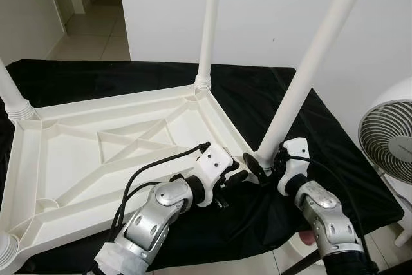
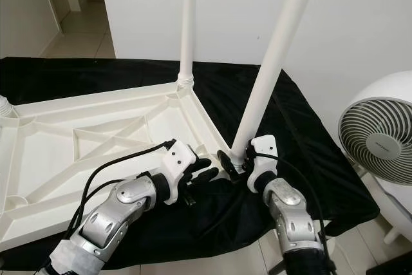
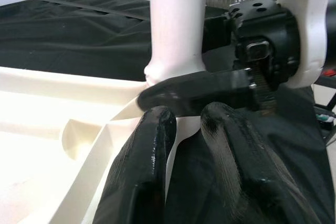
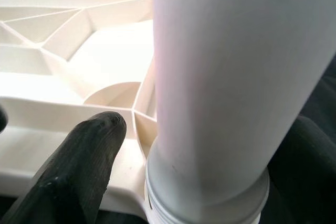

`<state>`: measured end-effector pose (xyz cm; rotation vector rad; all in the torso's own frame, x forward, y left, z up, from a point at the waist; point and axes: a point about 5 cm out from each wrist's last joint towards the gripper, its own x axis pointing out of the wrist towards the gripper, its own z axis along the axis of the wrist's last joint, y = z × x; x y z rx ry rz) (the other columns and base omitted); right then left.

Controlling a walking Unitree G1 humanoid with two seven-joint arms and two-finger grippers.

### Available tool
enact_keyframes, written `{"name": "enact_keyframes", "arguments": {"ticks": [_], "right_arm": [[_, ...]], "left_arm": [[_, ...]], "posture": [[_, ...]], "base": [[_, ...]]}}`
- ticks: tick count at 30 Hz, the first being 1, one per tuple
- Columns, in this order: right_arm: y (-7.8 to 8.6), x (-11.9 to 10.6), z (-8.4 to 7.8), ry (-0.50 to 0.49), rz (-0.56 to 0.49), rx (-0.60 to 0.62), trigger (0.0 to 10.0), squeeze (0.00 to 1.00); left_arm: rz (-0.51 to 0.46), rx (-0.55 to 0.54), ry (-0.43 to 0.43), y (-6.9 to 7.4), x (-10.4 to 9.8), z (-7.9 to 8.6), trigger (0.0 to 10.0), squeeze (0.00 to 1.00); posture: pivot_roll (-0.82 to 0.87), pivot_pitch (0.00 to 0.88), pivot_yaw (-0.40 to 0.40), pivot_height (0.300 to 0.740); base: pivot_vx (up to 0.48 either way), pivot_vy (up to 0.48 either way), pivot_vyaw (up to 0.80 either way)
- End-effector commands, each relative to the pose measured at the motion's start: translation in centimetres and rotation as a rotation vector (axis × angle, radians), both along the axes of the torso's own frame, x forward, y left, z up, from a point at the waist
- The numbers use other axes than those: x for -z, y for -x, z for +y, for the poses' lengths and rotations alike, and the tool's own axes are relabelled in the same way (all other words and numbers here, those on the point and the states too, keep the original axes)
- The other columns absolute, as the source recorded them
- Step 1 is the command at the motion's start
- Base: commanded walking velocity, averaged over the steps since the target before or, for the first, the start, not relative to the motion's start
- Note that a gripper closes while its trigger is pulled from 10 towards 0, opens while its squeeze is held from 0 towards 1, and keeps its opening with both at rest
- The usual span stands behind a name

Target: Building children table

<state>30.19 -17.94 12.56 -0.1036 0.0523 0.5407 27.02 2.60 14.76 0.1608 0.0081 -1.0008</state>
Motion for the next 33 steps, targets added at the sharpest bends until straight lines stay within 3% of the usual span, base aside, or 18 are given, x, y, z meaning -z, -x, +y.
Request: {"name": "enact_keyframes", "arguments": {"ticks": [1,4,15,16,17,18,29,30,33], "right_arm": [[-0.1,0.0,0.1,0.006,-0.004,-0.030,10.0,0.00],[-0.7,-0.3,-0.7,0.059,-0.024,-0.112,10.0,0.00],[-1.5,-0.3,-1.4,0.092,-0.034,-0.144,10.0,0.00],[-1.5,-0.3,-1.5,0.100,-0.034,-0.152,4.5,0.00],[-1.5,-0.3,-1.5,0.100,-0.034,-0.152,4.5,0.00],[-1.5,0.2,-1.5,0.107,-0.021,-0.178,0.0,0.00],[-0.8,1.6,-1.5,0.095,0.019,-0.219,0.0,0.00],[-0.7,1.9,-1.5,0.082,0.028,-0.199,10.0,0.00],[-0.6,2.0,-1.4,0.071,0.032,-0.183,10.0,0.00]], "left_arm": [[0.002,0.043,-0.005,0.1,0.0,-0.3,10.0,0.00],[-0.003,0.063,-0.007,0.1,0.0,-0.6,10.0,0.00],[-0.007,0.077,-0.008,0.1,0.0,-0.8,10.0,0.00],[-0.008,0.080,-0.009,0.1,0.0,-0.8,10.0,0.00],[-0.008,0.080,-0.009,0.1,0.0,-0.8,10.0,0.00],[-0.006,0.082,-0.009,0.2,0.0,-0.8,10.0,0.00],[-0.003,0.088,-0.012,0.3,0.2,-0.8,10.0,0.00],[-0.003,0.089,-0.012,0.3,0.2,-0.9,10.0,0.00],[-0.003,0.090,-0.011,0.4,0.2,-0.9,10.0,0.00]], "posture": [[-0.01,0.000,-0.050,0.740],[-0.02,0.000,-0.043,0.740],[-0.02,0.000,-0.040,0.740],[-0.02,0.000,-0.040,0.740],[-0.02,0.000,-0.040,0.740],[-0.01,0.000,-0.042,0.740],[-0.01,0.000,-0.045,0.740],[-0.01,0.000,-0.050,0.740],[-0.01,0.000,-0.049,0.740]], "base": [[0.000,0.000,0.00],[0.000,0.000,0.00],[0.000,0.000,0.00],[0.000,0.000,0.00],[0.000,0.000,0.00],[0.000,0.000,0.00],[0.000,0.000,0.00],[0.000,0.000,0.00],[0.000,0.000,0.00]]}}
